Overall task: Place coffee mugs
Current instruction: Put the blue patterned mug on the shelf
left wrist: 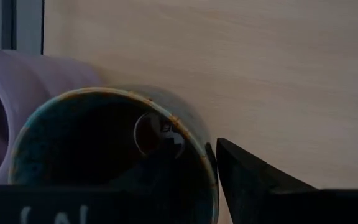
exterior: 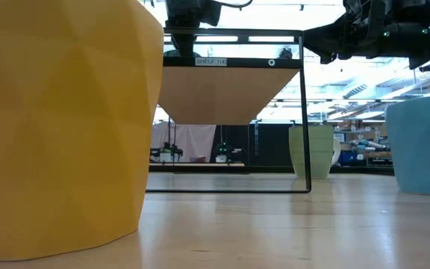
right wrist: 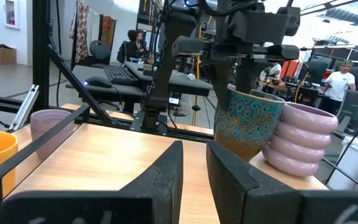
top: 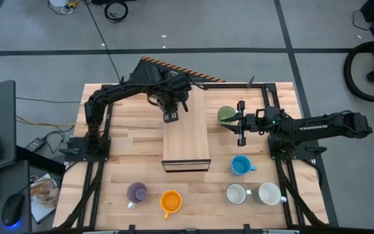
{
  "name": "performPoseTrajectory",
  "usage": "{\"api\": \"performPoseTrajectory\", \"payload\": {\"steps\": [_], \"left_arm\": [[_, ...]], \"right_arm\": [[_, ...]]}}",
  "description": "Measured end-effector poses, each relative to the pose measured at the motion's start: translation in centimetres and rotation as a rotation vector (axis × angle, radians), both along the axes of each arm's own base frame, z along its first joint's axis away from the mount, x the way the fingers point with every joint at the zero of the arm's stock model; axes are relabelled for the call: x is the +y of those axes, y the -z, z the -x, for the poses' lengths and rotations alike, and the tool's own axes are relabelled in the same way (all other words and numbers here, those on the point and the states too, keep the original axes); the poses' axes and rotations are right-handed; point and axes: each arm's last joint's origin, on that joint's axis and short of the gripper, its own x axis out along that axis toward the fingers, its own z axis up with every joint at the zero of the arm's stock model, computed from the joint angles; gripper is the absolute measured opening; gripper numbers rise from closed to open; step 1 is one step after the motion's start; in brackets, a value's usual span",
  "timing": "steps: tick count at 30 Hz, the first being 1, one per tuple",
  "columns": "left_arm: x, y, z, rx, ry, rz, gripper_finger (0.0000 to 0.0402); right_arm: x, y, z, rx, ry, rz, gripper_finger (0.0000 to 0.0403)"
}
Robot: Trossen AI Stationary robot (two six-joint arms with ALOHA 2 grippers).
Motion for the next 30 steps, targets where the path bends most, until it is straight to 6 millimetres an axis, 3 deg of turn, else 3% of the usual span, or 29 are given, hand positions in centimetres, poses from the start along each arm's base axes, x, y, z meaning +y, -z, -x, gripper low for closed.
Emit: {"api": "performPoseTrajectory", "payload": {"steps": [30], "left_arm": [[-0.55,-0.12,-0.55,-0.021,0.121,-0.028,0.0123]], "right_arm": [[-0.01,0.00,0.00,0.000,0.000,0.000,0.0077]]}}
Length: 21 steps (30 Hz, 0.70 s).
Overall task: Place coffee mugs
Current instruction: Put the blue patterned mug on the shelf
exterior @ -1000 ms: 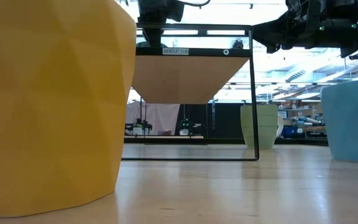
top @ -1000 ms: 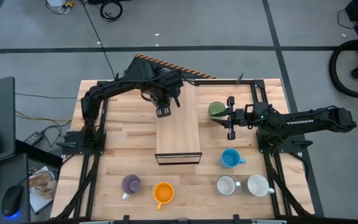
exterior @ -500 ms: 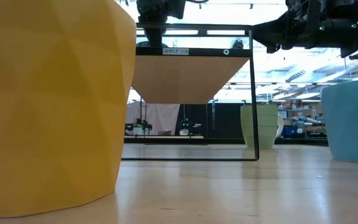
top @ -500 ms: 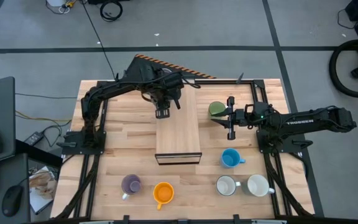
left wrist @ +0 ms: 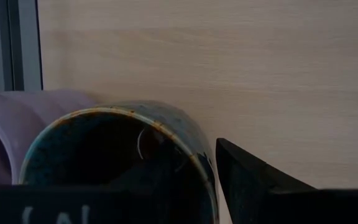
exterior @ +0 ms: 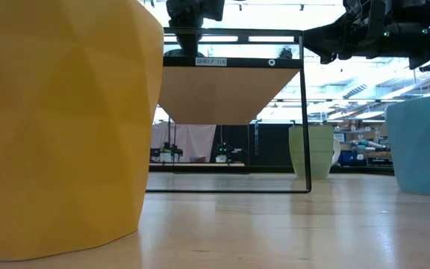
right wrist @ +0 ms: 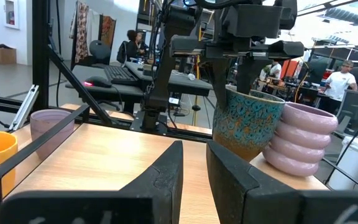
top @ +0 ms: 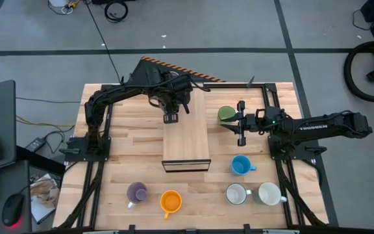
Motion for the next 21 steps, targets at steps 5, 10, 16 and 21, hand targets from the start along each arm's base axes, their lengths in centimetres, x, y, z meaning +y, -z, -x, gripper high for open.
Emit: {"api": "performPoseTrajectory", "payload": {"steps": [5,10,16,21], "left_arm": [[-0.35,0.00,-0.09,0.007,0.039,-0.009,0.0123],[-0.65,0.01,-0.13,0.015,0.059,-0.018,0.0123],[-0.65,0.05,-0.02,0.022,0.038,-0.010,0.0123],[-0.64,0.04,-0.02,0.022,0.037,-0.011,0.0128]], "right_arm": [[0.00,0.01,0.00,0.001,0.000,0.000,0.0077],[0.00,0.02,0.00,0.002,0.000,-0.001,0.0077],[0.00,0.05,0.00,0.005,0.000,-0.001,0.0077],[0.00,0.05,0.00,0.005,0.000,-0.002,0.0077]]}}
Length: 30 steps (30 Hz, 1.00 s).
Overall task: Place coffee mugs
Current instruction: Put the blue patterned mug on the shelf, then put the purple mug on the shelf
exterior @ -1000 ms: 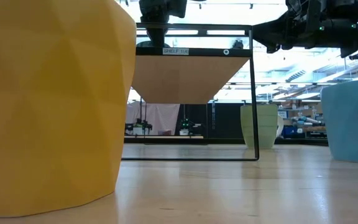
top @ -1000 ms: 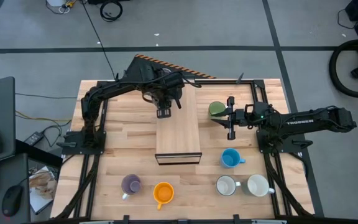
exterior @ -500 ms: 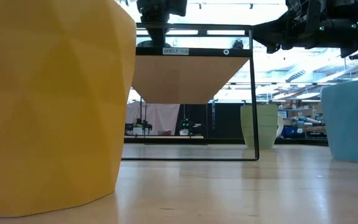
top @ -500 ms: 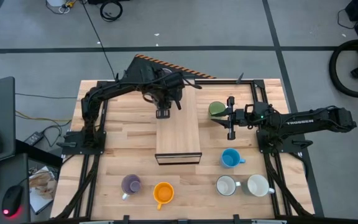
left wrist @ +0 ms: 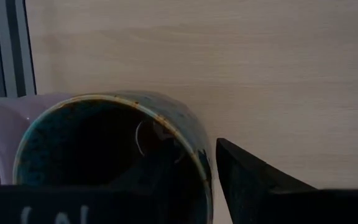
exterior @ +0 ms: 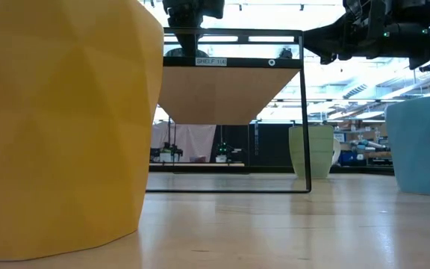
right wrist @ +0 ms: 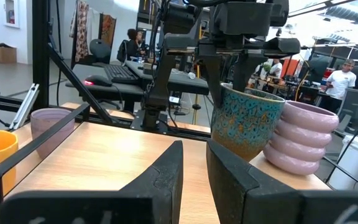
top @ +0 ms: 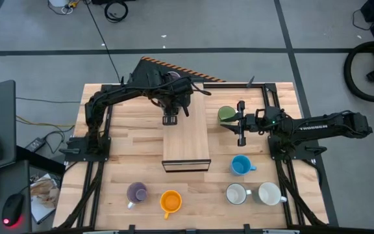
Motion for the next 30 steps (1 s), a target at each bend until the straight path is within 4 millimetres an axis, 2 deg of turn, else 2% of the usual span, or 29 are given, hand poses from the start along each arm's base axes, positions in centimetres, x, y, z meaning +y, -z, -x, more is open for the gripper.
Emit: {"api": "performPoseTrajectory", "payload": {"steps": [6,12,19,22,25,30], "left_arm": [[0.0,-0.1,0.1,0.002,-0.008,-0.023,0.0157],[0.0,-1.2,0.7,-0.014,-0.039,-0.039,0.0182],[-0.7,-4.3,1.3,-0.126,-0.028,-0.064,0.0183],[-1.6,-5.4,1.7,-0.149,-0.026,-0.068,0.0183],[-2.9,-5.7,2.2,-0.144,-0.032,-0.041,0.0183],[-6.7,-5.7,2.0,-0.162,0.004,0.110,0.0177]], "right_arm": [[0.0,0.0,0.0,0.000,0.000,0.000,0.0077],[0.0,0.0,0.0,0.001,0.000,-0.003,0.0077],[0.0,0.0,0.0,0.001,0.000,-0.003,0.0077],[0.0,0.0,0.0,0.002,-0.001,-0.003,0.0077],[0.0,0.0,0.0,0.003,0.000,-0.002,0.0077],[0.0,0.0,0.0,0.003,0.002,0.024,0.0077]]}}
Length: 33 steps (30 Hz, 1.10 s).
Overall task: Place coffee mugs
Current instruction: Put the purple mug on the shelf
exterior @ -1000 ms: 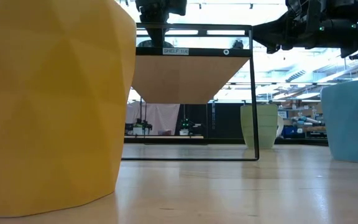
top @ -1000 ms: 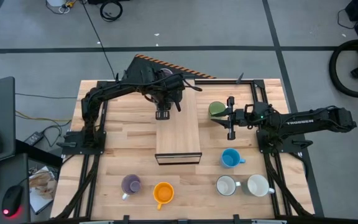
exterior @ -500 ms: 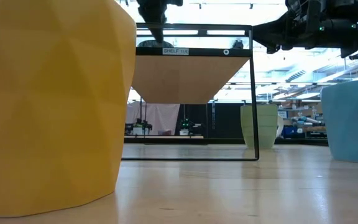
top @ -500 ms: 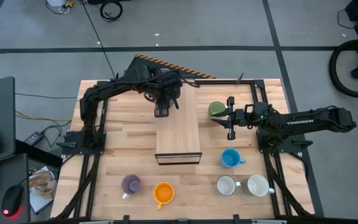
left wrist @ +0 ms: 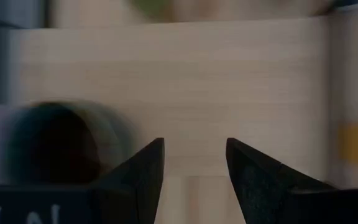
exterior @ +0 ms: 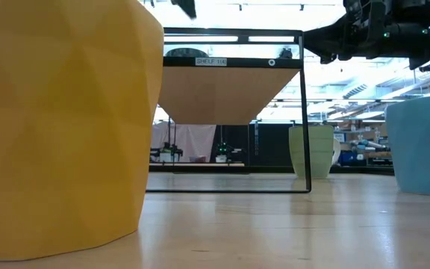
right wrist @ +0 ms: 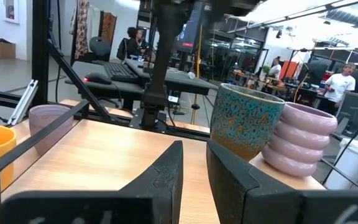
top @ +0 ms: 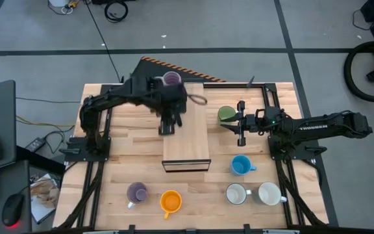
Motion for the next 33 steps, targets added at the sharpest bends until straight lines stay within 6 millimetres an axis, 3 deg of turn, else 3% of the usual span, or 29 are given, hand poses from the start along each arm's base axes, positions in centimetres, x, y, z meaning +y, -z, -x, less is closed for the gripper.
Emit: {"api": "performPoseTrajectory", "payload": {"steps": [6,12,19,25,33], "left_arm": [[-5.2,0.6,-0.1,0.014,-0.038,0.111,0.0164],[-10.0,3.2,0.1,0.109,-0.122,0.140,0.0154],[-16.0,5.3,2.1,0.178,-0.263,0.182,0.0142],[-18.8,4.7,5.2,0.118,-0.464,0.228,0.0141],[-21.5,7.9,7.2,0.242,-0.747,0.284,0.0141]], "right_arm": [[0.0,0.0,0.0,-0.002,0.002,0.006,0.0077],[0.0,-0.1,0.0,-0.013,0.004,0.029,0.0077],[-0.4,-0.3,0.1,-0.031,0.027,0.060,0.0077],[-0.8,-0.7,0.3,-0.072,0.045,0.080,0.0077],[-1.4,-1.3,0.5,-0.132,0.065,0.100,0.0077]]}}
